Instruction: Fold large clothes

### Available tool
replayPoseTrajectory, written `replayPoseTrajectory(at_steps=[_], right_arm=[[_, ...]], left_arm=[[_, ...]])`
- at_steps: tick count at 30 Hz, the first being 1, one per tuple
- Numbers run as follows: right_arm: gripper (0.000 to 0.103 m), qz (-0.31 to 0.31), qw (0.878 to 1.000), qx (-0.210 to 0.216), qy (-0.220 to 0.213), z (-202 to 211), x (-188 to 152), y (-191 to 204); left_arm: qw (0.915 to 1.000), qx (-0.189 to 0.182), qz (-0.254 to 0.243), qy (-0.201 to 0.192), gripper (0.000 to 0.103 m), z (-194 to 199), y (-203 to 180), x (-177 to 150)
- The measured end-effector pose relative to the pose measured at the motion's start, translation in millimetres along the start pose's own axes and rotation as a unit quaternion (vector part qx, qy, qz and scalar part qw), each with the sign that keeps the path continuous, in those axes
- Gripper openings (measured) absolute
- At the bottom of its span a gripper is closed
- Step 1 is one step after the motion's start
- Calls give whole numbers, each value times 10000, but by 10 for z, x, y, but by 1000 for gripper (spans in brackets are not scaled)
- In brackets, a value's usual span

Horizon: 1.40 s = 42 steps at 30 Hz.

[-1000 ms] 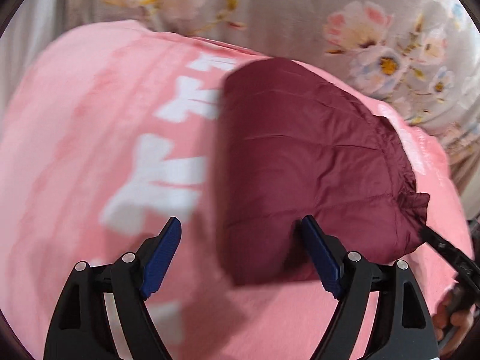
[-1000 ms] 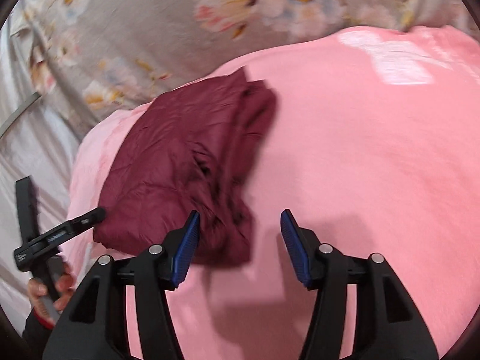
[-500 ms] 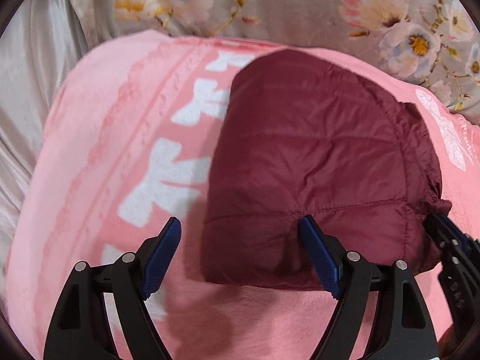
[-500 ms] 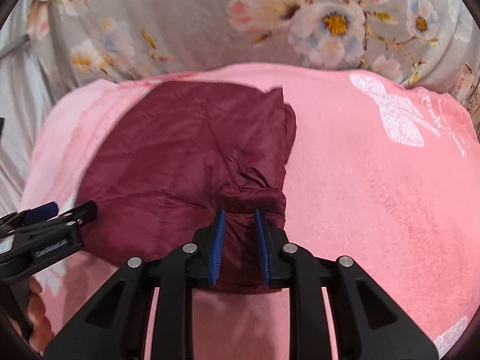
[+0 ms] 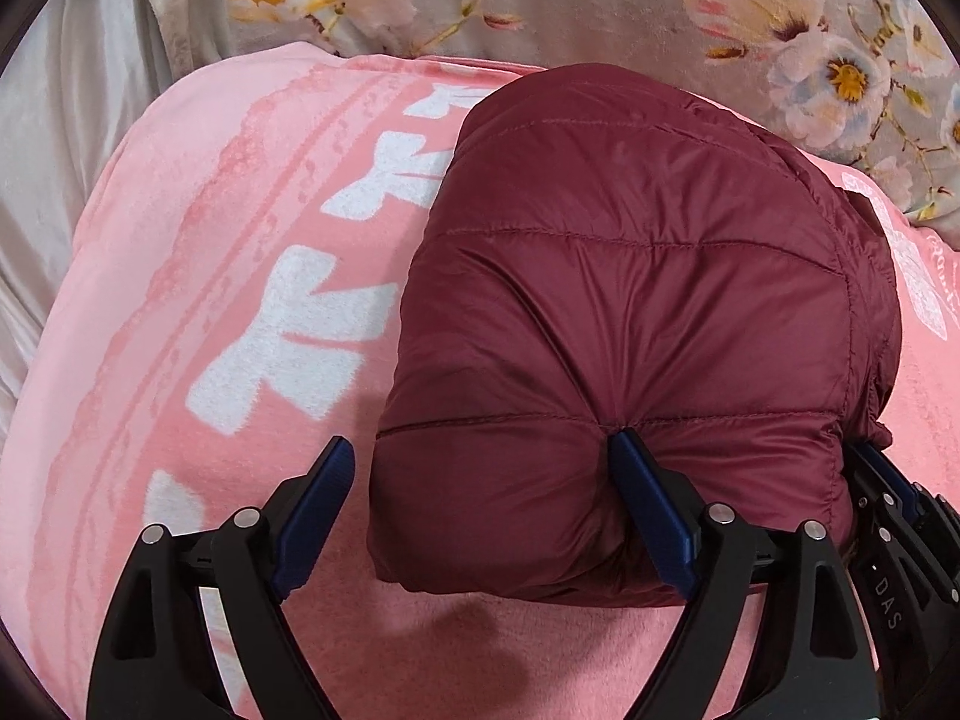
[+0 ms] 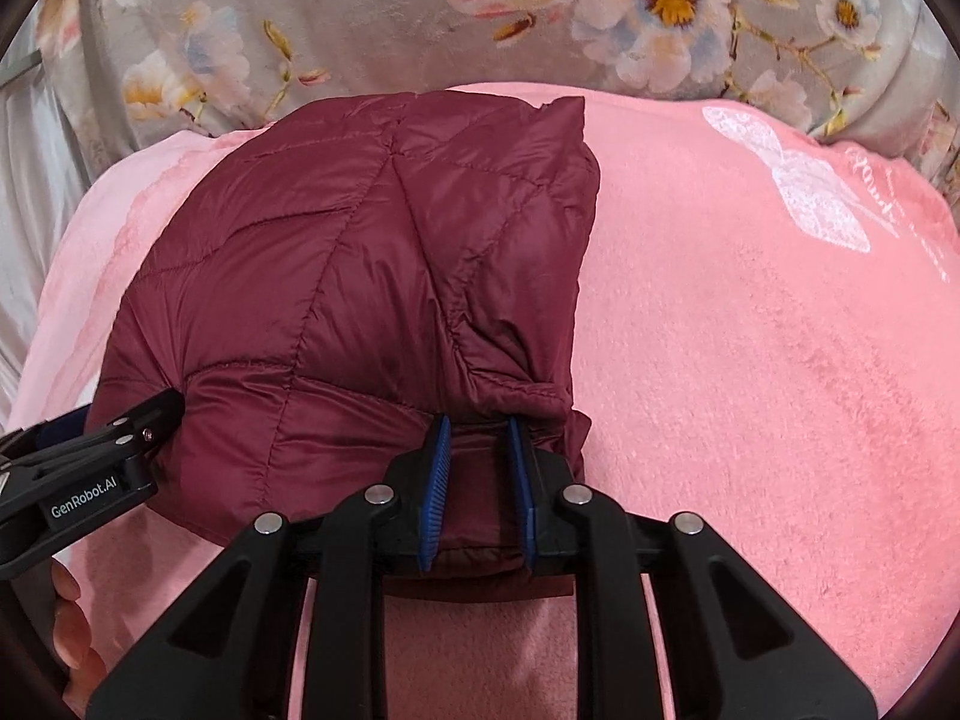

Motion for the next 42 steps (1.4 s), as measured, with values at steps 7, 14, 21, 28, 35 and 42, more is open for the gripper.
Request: replayPoseTrajectory(at_steps=[7,14,21,28,35,42], right_arm=[[19,-31,10000,27,-49,4,-1,-10],[19,-23,10000,17,-60,16,6,-21],[26,-145,9997,64,-159,75,15,-63],[68,-348,9986,13,-401,551,-354,-190],[86,-311,9982,-52,-505,997,-851,-225],[92,-36,9979,-190,-614,1324,-1177,-131]], left_arm=[[9998,-40,15,-211,90,-56,-16,-22],[9986,200,-127,-463,90,-34,-47,-17],[9973,318,-143,-642,90,32,-31,-16],[9969,44,149,-768,89,331,46,-349],[9983,9,14,-576,89,604,1,-883],[9991,110,67,-410,89,792,42,-1300]])
Point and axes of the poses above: each gripper's, at about its wrist camera, not at the fingertips, and z roughly against the way its jaws point, y to its left, x to its top, the point moved 9 cm from there along -z, roughly the way its jaws point, and after that the axes turned 2 degrees about y, right-handed, at the moved point
